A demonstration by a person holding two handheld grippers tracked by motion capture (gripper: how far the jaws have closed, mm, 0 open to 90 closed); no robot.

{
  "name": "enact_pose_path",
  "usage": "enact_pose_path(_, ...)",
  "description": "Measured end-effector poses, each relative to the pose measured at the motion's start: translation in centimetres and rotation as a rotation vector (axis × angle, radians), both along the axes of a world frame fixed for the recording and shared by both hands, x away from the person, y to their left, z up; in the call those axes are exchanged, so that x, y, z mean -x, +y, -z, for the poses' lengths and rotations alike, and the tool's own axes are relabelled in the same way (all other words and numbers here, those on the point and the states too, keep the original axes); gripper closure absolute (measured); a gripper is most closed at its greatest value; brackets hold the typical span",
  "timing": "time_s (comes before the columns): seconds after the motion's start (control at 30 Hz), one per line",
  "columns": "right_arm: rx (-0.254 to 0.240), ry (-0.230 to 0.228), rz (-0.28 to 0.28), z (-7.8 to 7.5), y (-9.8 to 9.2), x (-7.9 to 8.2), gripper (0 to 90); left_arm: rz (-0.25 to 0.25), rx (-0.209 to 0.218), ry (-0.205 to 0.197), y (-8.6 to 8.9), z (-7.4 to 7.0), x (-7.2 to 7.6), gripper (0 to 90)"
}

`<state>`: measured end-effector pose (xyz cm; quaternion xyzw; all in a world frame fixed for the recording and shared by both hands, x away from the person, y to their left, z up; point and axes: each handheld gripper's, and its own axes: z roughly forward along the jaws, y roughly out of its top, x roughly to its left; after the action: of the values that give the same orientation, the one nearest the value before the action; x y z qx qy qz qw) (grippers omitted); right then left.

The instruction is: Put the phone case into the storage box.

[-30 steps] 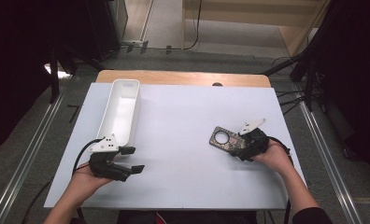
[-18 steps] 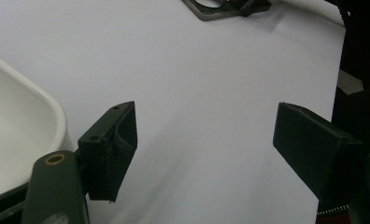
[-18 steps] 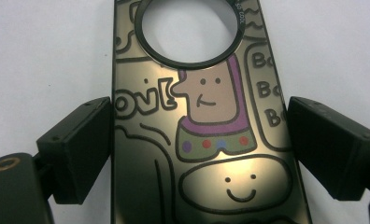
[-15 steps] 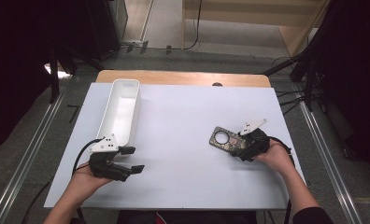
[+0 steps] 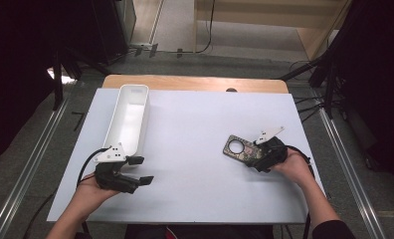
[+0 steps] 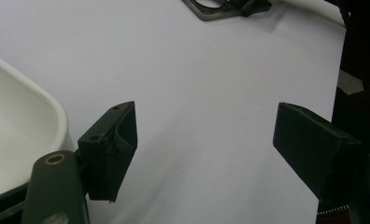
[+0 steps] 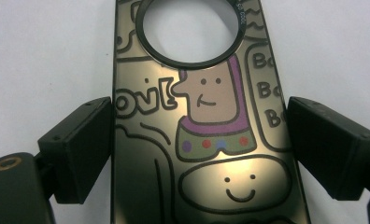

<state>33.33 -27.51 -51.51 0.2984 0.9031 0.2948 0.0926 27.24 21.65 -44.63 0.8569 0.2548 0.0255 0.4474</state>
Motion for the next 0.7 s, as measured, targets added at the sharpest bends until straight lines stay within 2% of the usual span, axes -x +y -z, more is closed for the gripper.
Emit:
enact_pose_path(0.47, 0.014, 0.003, -0.010, -0.22, 0.18, -0.03, 9.9, 0.002, -0.001, 0.002, 0.03, -0.04, -0.01, 22.0)
enact_pose_path(0.7, 0.003, 0.002, 0.001, -0.68, 0.05, -0.02, 9.9, -0.006, 0.010, 0.006, -0.05, -0.06, 0.01, 22.0)
